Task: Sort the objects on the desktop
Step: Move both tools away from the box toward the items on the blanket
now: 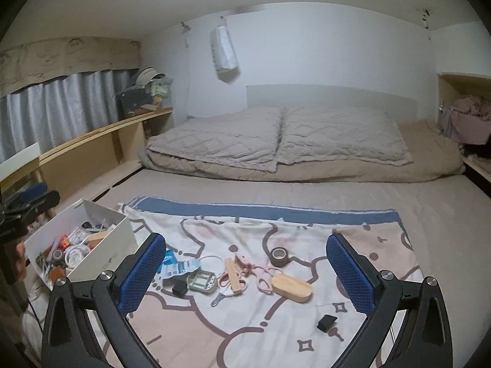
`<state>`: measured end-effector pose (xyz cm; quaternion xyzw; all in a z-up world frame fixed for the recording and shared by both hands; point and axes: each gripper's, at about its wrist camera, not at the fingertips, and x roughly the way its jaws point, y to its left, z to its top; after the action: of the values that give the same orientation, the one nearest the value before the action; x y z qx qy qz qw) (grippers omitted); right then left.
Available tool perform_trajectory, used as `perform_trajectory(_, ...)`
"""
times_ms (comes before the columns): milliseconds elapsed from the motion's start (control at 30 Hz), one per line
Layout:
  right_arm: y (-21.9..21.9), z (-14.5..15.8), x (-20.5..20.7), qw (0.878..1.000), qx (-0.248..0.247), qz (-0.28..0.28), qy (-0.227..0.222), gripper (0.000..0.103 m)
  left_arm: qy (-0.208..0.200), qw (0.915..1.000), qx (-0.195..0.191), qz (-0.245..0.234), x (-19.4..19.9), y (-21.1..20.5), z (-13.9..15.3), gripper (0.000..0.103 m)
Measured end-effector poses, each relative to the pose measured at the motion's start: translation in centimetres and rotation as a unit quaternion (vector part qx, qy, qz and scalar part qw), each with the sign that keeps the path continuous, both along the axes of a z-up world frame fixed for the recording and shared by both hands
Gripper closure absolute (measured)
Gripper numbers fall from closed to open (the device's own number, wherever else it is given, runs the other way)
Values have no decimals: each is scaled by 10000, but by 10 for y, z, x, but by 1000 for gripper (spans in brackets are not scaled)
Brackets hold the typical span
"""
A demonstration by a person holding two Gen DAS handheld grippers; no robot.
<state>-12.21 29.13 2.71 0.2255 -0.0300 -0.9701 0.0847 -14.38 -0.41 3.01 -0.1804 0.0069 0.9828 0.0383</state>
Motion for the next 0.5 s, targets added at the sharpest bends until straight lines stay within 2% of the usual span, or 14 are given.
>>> perform_trajectory(200, 9, -6, -6, 9999, 32, -113, -49, 0, -115, 9999, 73, -37, -17, 7, -13, 0)
perform_trajectory(333, 12, -16, -14, 9996, -66, -104, -263, 0, -310, 9994, 111, -106, -30, 12, -27, 0)
perform_trajectory(500, 13, -31, -23, 9988, 40, -163, -454, 0, -590, 9982, 64, -94, -44, 16, -49, 0)
